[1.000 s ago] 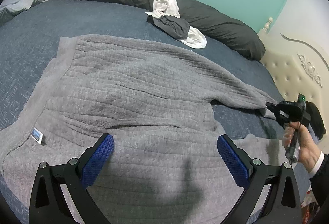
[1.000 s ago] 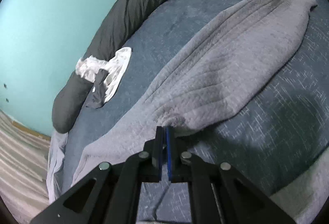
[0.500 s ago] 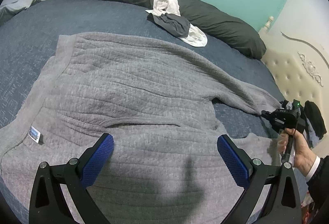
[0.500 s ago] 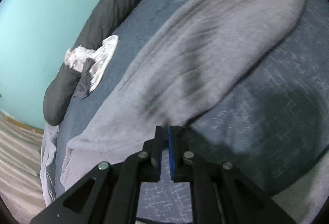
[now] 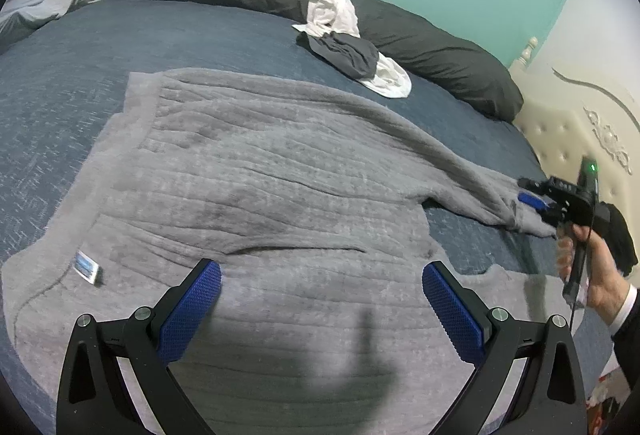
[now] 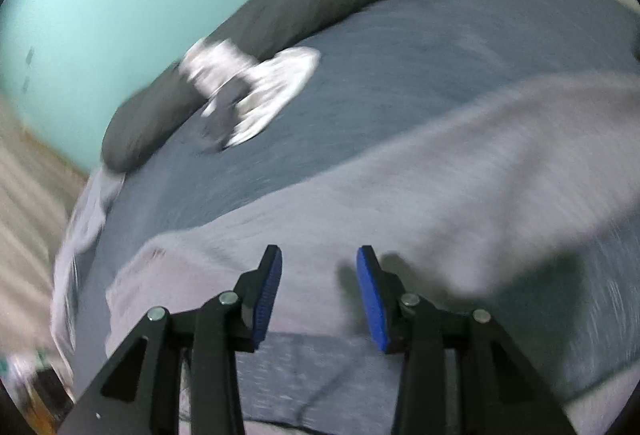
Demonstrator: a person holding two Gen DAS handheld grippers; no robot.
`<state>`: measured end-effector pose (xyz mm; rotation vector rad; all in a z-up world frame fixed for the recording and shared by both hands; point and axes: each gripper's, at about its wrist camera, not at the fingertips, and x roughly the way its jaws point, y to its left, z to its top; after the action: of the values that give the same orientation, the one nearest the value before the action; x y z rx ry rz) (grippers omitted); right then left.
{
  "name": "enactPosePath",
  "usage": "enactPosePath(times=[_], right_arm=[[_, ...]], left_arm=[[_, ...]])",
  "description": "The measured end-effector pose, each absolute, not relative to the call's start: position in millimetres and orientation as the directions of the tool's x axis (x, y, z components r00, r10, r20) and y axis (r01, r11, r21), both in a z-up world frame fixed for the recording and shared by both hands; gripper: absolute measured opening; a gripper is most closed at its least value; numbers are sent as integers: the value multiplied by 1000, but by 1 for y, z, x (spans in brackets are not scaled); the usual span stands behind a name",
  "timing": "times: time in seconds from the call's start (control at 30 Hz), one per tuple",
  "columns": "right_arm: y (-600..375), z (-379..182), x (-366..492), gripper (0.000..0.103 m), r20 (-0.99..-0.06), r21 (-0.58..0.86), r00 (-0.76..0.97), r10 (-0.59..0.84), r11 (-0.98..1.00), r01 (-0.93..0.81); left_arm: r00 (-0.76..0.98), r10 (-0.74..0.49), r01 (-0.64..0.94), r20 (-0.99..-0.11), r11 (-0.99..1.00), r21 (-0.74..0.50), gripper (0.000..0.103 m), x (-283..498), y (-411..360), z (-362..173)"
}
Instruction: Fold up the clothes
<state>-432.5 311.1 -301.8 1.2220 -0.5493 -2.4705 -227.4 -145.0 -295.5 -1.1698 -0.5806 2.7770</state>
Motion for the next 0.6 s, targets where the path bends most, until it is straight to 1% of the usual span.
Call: enactPosePath(times=[0.1,0.33,0.4,0.43,0.6], right_arm=[[257,-301,-453,39,-733,390,-511,-448,-893,223],[171,-299,-493,40,-807,227,-441,-393,-895,383],[142,-301,-505,45,-832,170,-414,-370,-880,443],[132,-302,-509,50,-841,145,-408,-355,-875,461],[85,-311,-525,50,-873,26,-397,-285,-838,545]], left_arm=[[-704,191,96,-684,-929,-358,103,-228,-156,-295],[-701,126,149,-702,-937,-317,103,-225,-184,-296],[-704,111,164,-701,-936,-312,103,-224,-193,-296],[-706,104,173,-701,-934,-312,103,-223,-197,-297],[-706,97,197,-702,-925,-326,103,-221,-210,-303]])
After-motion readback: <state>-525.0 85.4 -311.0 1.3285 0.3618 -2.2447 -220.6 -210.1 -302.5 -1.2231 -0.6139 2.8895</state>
